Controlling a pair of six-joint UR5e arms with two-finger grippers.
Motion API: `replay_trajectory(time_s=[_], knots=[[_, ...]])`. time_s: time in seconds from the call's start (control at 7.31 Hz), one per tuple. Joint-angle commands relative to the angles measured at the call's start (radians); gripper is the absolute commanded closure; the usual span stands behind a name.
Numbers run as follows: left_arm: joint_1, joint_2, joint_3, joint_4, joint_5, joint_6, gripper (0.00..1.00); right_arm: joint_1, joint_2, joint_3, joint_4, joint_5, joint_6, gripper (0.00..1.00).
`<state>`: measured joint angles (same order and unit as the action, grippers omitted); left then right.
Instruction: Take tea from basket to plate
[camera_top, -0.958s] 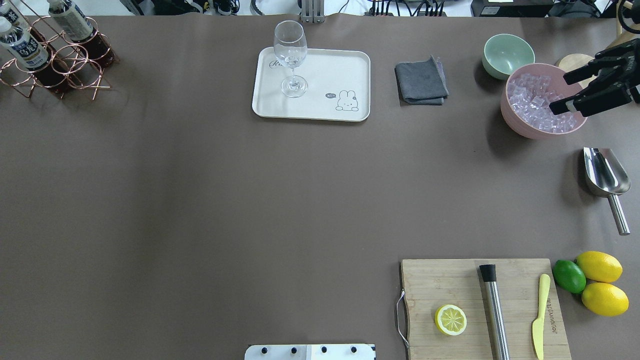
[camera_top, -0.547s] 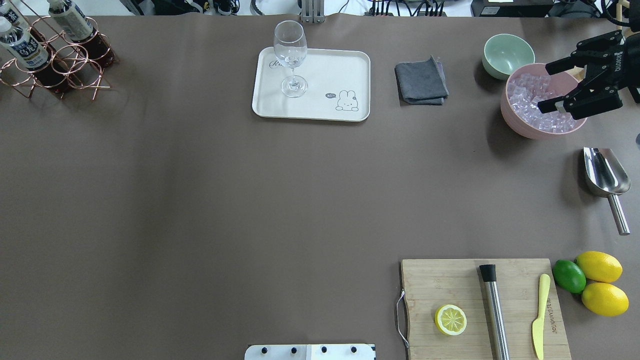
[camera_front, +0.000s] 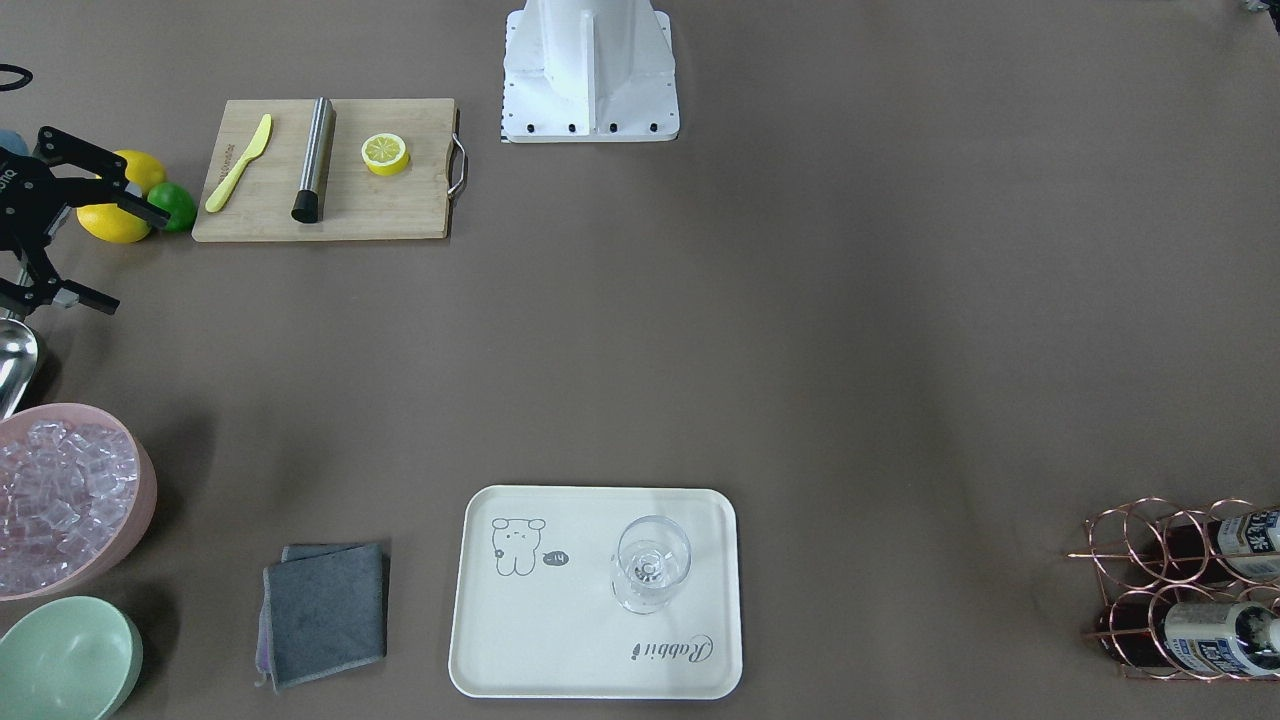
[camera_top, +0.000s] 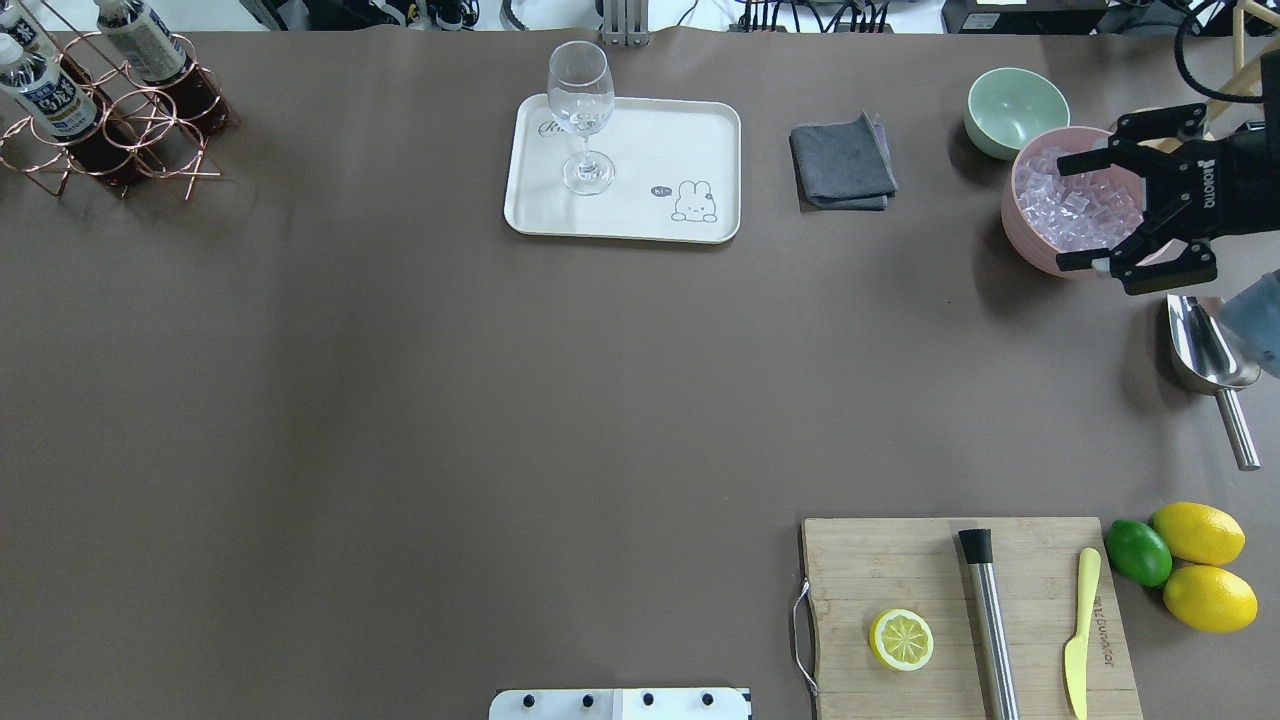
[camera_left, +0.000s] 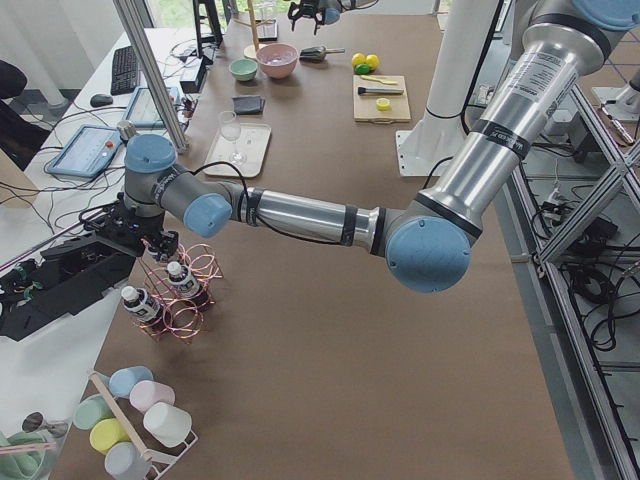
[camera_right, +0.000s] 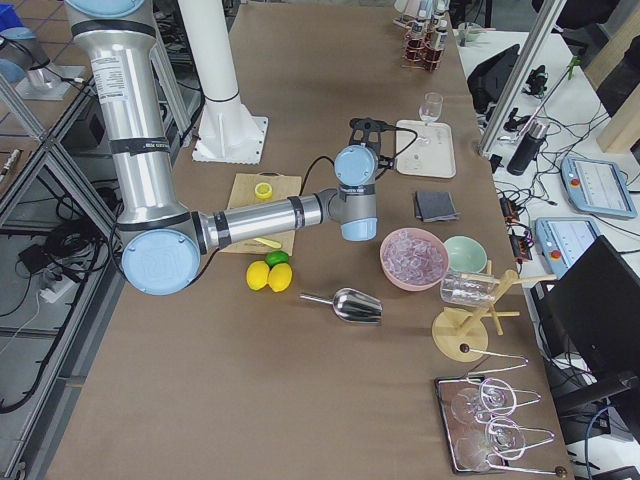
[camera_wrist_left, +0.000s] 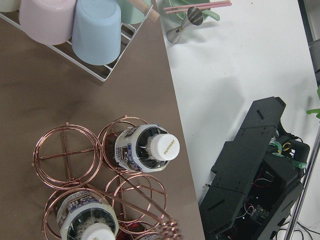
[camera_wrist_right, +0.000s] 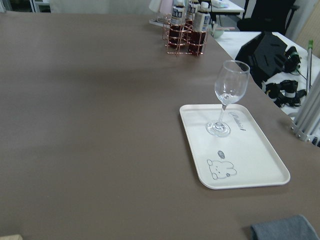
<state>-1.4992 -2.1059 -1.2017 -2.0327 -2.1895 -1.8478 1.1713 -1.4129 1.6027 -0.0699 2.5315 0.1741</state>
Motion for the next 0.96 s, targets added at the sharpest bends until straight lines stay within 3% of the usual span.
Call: replay_trajectory(time_s=[0.0,0.14,0.27,0.41,0.55,0.68,0.82], knots=[[0.020,-0.005,0.019,-0.050,0.016,-0.056,0.07,-0.210,0.000,-0.055,0.418,-0.267,0.318,0.00],[0.022,-0.006,0.019,-0.052,0.016,-0.060,0.14,-0.349,0.020,-0.117,0.587,-0.437,0.367,0.00],[0.025,-0.006,0.019,-0.054,0.016,-0.062,0.29,-0.411,0.073,-0.153,0.648,-0.500,0.366,0.00],[0.028,-0.006,0.019,-0.060,0.016,-0.067,0.42,-0.418,0.131,-0.155,0.642,-0.496,0.346,0.00],[0.040,-0.003,0.019,-0.090,0.017,-0.105,0.49,-0.429,0.149,-0.171,0.634,-0.496,0.343,0.00],[0.040,-0.003,0.016,-0.090,0.022,-0.105,0.69,-0.441,0.163,-0.172,0.631,-0.496,0.331,0.00],[0.031,-0.002,0.008,-0.090,0.020,-0.103,1.00,-0.461,0.172,-0.191,0.627,-0.494,0.243,0.00]])
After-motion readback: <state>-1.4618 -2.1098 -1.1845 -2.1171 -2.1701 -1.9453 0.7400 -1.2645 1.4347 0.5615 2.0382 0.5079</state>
